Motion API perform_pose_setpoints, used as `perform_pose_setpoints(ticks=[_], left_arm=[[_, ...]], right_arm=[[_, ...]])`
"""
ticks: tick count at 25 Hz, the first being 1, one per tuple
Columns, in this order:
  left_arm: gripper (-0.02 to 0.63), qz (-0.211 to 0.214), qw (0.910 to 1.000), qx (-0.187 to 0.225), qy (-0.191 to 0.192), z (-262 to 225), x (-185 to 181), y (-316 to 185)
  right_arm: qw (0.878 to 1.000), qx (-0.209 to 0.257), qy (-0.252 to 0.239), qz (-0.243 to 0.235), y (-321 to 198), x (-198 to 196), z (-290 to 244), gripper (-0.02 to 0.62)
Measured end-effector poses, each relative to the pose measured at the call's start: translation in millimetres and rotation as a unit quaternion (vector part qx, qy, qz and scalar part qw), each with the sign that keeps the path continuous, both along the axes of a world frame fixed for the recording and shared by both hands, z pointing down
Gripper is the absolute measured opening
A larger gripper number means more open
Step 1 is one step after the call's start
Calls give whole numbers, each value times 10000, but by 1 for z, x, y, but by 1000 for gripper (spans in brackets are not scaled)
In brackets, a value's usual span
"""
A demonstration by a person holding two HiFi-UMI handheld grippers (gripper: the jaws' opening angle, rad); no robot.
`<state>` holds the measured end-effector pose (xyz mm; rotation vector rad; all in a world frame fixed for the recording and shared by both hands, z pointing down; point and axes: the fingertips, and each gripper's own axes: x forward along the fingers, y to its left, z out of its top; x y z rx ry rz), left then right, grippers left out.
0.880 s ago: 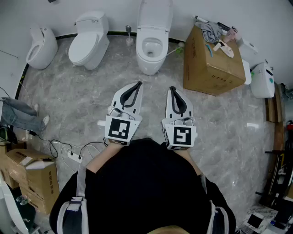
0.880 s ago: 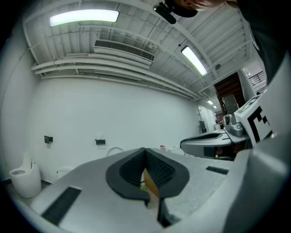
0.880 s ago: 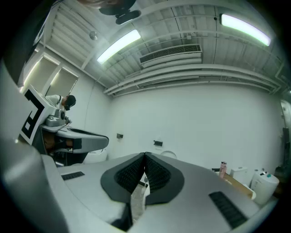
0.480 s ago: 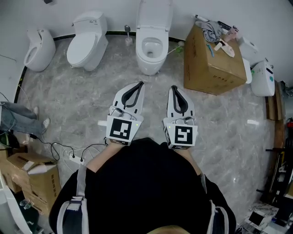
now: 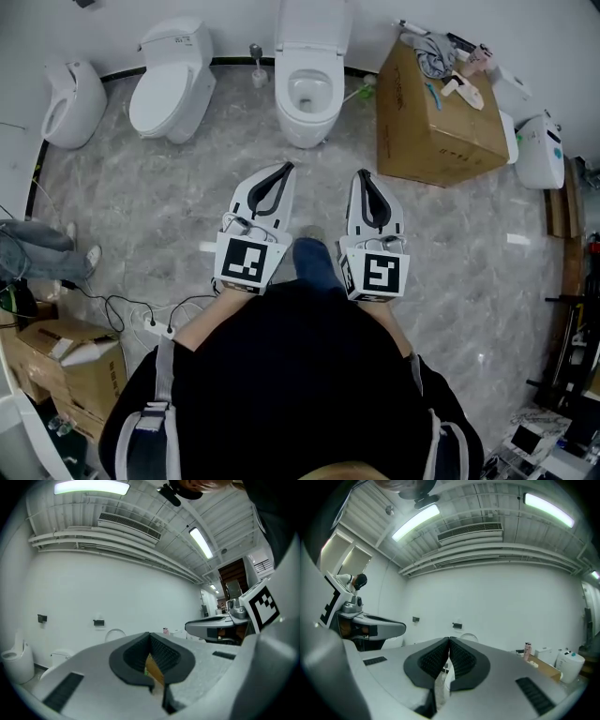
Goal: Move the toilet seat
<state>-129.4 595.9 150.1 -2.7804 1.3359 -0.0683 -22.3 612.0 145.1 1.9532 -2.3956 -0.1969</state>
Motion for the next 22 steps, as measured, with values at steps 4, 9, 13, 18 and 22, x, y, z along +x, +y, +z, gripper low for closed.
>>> perform_pose_setpoints(ticks=[4, 9, 13, 18, 22], left_arm=[[6, 44, 9998, 186, -13, 0, 11, -29], [6, -62, 9999, 67, 44, -3, 29, -76], [6, -125, 9998, 92, 90, -8, 46, -115], [6, -268, 9996, 86, 63, -10, 66, -160], [6, -412, 9991, -35, 104, -7, 81, -192]], right_arm=[[10000, 9, 0, -36, -30, 12, 3, 22], [9999, 35, 11, -158, -83, 30, -6, 21], [9996, 15, 13, -291, -124, 45, -8, 21], [9990, -35, -4, -453, -171, 65, -7, 21], [9981, -60, -29, -617, -206, 80, -6, 21]])
